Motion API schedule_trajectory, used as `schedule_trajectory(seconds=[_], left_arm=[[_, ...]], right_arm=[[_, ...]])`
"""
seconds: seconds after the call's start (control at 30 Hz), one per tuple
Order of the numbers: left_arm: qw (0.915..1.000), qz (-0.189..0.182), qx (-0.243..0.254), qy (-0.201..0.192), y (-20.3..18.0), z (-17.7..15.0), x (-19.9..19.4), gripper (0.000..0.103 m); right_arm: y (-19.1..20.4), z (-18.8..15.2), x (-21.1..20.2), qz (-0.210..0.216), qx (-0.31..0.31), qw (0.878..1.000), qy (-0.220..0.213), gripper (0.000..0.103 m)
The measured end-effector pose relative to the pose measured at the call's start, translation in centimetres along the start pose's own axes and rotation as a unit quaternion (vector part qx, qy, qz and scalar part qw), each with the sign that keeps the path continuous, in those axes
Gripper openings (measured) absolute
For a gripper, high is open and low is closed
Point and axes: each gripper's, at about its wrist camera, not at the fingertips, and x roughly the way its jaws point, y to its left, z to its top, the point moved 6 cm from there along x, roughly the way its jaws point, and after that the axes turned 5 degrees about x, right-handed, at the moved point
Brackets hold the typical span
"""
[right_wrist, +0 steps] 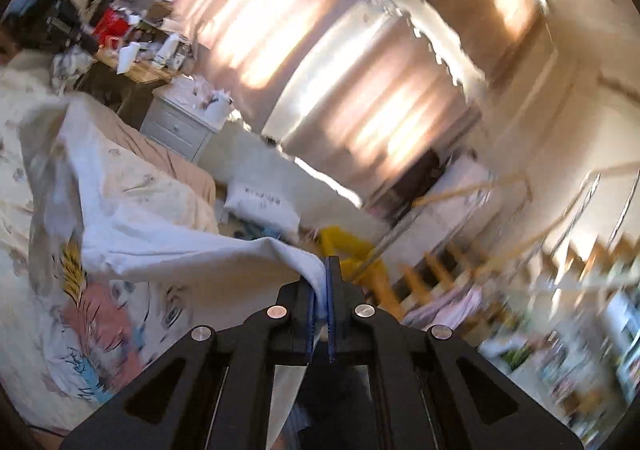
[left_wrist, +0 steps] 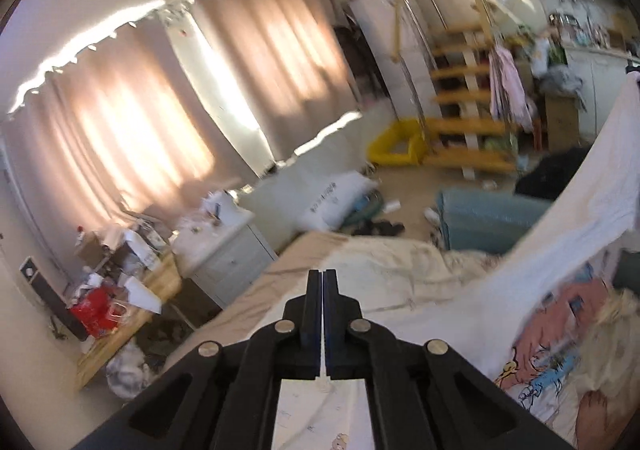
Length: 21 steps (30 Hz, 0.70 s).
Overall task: Fold clothes
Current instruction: 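Lift the white T-shirt up with the right gripper while the left gripper regrasps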
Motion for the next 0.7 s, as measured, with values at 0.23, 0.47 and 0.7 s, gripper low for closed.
schedule_trajectory(seconds=[0.23,0.47,0.7], left_arm=[[0.9842,-0.125,-0.101,0.075,-4.2,-6.3,0.2,0.037],[0.9474,-0.279,0.035,0.152,-19.2,-17.2,2.8,0.049],[0.9443,-0.228,0.224,0.076,-28.5,-18.6,1.9,0.061]], right_arm=[[5.4,4.0,0.1,0.03,-0.079,0.996,0.008,0.004],[8.3,1.4,-2.1,0.079,0.027,0.996,0.019,0.004],[10.6,-0.1,-3.1,0.118,0.115,0.986,0.007,0.004]])
